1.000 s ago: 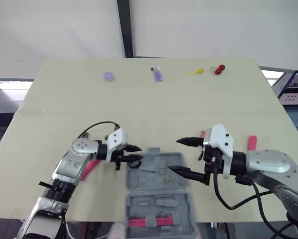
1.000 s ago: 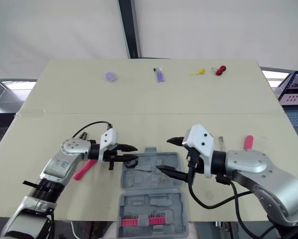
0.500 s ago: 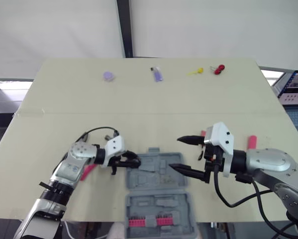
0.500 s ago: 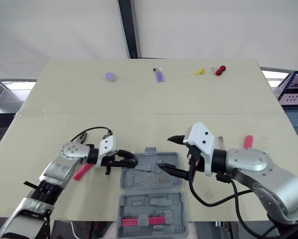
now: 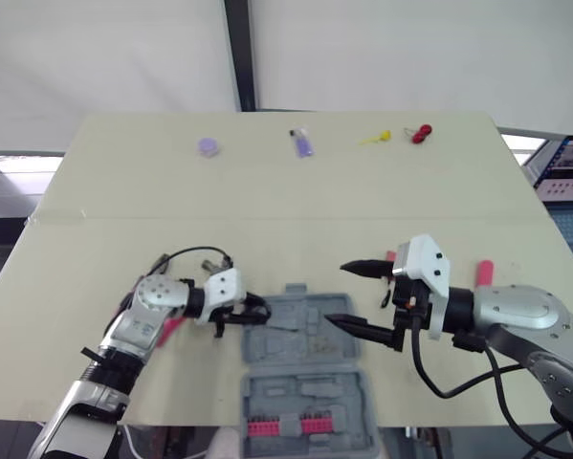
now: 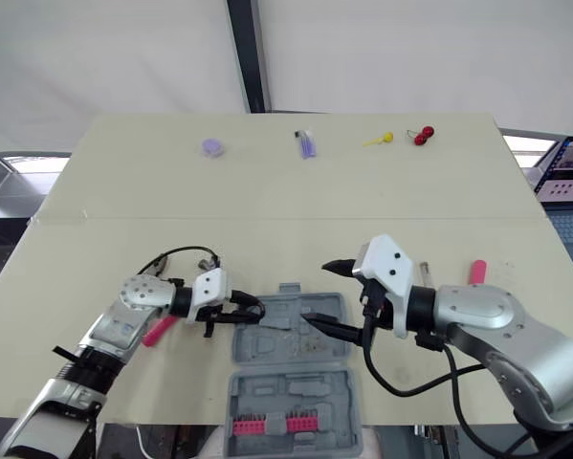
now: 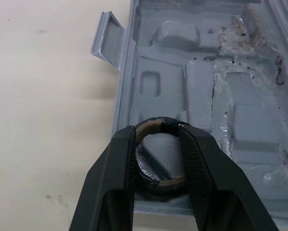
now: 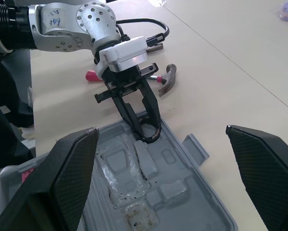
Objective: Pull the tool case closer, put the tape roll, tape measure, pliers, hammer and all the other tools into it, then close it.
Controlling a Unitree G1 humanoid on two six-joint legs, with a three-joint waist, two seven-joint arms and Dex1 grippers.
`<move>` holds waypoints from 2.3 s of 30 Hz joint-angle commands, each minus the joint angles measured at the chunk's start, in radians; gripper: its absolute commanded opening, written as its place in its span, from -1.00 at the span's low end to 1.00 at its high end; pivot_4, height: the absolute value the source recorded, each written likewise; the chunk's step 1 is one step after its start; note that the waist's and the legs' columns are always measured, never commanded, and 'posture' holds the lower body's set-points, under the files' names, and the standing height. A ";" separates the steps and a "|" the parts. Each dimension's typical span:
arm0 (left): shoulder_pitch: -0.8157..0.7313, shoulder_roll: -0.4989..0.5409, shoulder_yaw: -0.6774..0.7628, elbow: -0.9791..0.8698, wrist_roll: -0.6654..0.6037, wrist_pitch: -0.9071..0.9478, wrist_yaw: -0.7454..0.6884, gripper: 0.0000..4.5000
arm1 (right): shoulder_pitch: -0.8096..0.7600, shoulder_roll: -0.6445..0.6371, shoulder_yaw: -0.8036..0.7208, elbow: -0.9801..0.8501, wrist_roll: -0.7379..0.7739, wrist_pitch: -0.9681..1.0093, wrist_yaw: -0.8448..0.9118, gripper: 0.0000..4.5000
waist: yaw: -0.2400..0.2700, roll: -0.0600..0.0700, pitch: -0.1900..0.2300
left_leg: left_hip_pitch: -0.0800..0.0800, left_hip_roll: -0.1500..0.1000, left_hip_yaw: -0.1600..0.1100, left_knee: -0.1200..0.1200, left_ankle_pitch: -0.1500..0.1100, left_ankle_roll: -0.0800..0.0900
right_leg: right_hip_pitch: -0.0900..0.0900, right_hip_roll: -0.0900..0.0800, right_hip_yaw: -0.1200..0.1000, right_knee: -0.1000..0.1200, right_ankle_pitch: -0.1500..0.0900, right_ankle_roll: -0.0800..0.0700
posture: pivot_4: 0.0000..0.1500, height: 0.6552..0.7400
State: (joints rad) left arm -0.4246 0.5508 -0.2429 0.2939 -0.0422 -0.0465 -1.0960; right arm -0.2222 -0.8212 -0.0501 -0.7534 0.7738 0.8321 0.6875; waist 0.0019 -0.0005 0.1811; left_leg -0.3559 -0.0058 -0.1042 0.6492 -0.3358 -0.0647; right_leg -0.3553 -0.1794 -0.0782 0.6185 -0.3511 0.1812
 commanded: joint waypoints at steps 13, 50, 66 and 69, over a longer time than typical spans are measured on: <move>0.007 -0.001 -0.021 0.044 0.020 -0.016 0.002 -0.34 | -0.008 -0.007 -0.024 -0.013 0.002 -0.022 0.006 1.00 | 0.000 0.000 -0.001 | 0.001 0.000 0.000 0.000 0.000 0.000 | 0.001 0.000 0.000 0.000 0.000 0.000 | 1.00 1.00; 0.486 0.108 1.023 -0.270 -0.255 0.556 0.731 0.94 | 0.268 -0.025 -0.522 1.115 -0.323 -0.622 0.141 1.00 | -0.004 -0.001 0.000 | 0.003 0.001 0.004 -0.002 0.000 0.001 | 0.002 -0.001 0.002 -0.004 0.000 0.000 | 1.00 1.00; 0.584 0.067 1.060 -0.274 -0.275 0.532 0.807 0.94 | 0.148 -0.014 -0.497 1.272 -0.402 -0.738 0.103 1.00 | -0.003 0.000 0.000 | 0.003 0.001 0.006 -0.002 -0.001 0.000 | 0.003 -0.001 0.002 -0.008 0.000 0.000 | 1.00 1.00; 0.556 0.073 1.031 -0.298 -0.293 0.543 0.784 0.94 | 0.171 0.005 -0.505 1.150 -0.360 -0.680 0.106 1.00 | -0.002 0.000 0.000 | 0.004 0.001 0.006 -0.002 -0.001 0.000 | 0.003 -0.001 0.002 -0.008 0.000 0.000 | 1.00 1.00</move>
State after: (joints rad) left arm 0.1424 0.6008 0.7912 0.0467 -0.3139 0.4978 -0.3011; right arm -0.0589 -0.8167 -0.5241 0.4874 0.3741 0.1254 0.7987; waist 0.0000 -0.0008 0.1806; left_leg -0.3524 -0.0046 -0.0985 0.6471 -0.3365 -0.0647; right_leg -0.3518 -0.1804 -0.0764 0.6109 -0.3508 0.1807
